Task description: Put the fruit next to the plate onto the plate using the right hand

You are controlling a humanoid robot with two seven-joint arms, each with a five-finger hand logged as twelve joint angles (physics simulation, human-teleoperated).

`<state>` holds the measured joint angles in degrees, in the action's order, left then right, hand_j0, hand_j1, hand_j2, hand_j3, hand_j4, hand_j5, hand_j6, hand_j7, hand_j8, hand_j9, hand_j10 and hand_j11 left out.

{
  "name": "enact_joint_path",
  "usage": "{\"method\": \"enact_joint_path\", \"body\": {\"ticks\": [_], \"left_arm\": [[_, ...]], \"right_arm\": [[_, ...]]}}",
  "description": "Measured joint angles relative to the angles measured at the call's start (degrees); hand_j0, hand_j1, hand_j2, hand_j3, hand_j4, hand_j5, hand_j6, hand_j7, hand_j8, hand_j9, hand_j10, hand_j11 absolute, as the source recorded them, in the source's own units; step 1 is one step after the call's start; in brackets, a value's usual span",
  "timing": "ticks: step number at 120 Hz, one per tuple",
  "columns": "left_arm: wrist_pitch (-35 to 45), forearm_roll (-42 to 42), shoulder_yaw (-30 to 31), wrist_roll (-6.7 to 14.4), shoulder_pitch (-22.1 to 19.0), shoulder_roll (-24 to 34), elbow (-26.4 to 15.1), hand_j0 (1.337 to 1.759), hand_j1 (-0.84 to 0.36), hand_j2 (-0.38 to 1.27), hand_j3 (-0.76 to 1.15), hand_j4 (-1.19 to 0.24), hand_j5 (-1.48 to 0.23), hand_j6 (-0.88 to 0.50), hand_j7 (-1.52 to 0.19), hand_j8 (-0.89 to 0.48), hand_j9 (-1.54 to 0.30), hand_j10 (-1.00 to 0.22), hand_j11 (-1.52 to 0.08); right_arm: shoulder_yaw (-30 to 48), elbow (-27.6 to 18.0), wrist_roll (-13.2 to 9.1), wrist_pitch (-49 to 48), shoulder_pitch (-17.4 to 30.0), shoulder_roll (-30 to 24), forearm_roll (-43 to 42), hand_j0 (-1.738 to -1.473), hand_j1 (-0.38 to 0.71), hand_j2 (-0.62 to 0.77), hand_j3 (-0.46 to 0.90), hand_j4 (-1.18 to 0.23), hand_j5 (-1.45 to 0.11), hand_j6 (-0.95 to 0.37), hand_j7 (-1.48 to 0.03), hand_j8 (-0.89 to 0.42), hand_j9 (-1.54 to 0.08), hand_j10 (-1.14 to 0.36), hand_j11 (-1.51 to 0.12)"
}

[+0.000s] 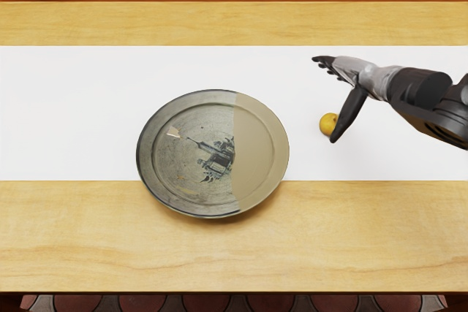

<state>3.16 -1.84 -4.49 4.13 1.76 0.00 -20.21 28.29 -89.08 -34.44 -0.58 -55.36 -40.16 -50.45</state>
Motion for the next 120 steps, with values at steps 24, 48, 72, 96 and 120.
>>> {"method": "enact_joint_path", "body": {"ticks": [24,48,72,96,120], "left_arm": [[0.0,0.0,0.0,0.0,0.0,0.0,0.0,1.658,0.33,0.00,0.00,-0.02,-0.02,-0.02,-0.02,-0.02,-0.02,-0.02,-0.02],[0.0,0.0,0.0,0.0,0.0,0.0,0.0,1.658,0.33,0.00,0.00,-0.02,-0.02,-0.02,-0.02,-0.02,-0.02,-0.02,-0.02],[0.0,0.0,0.0,0.0,0.1,0.0,0.0,1.658,0.33,0.00,0.00,-0.02,-0.02,-0.02,-0.02,-0.02,-0.02,-0.02,-0.02],[0.0,0.0,0.0,0.0,0.1,0.0,0.0,1.658,0.33,0.00,0.00,-0.02,-0.02,-0.02,-0.02,-0.02,-0.02,-0.02,-0.02],[0.0,0.0,0.0,0.0,0.0,0.0,0.0,1.658,0.33,0.00,0.00,-0.02,-0.02,-0.02,-0.02,-0.02,-0.02,-0.02,-0.02]], "right_arm": [[-4.6,1.7,-0.5,7.7,0.4,4.1,-9.7,-1.658,-0.35,0.00,0.00,0.00,0.00,0.00,0.00,0.00,0.00,0.00,0.00],[-8.5,12.1,-0.6,16.3,1.0,13.7,-13.7,-1.658,-0.35,0.00,0.00,0.00,0.00,0.00,0.00,0.00,0.00,0.00,0.00],[-12.2,15.3,-0.6,19.7,1.1,15.2,-15.4,-1.658,-0.35,0.00,0.00,0.00,0.00,0.00,0.00,0.00,0.00,0.00,0.00],[-14.1,15.7,-0.6,23.3,1.1,15.0,-16.3,-1.658,-0.35,0.00,0.00,0.00,0.00,0.00,0.00,0.00,0.00,0.00,0.00],[-16.0,15.9,-0.6,27.3,1.3,14.7,-16.5,-1.658,-0.35,0.00,0.00,0.00,0.00,0.00,0.00,0.00,0.00,0.00,0.00]]}}
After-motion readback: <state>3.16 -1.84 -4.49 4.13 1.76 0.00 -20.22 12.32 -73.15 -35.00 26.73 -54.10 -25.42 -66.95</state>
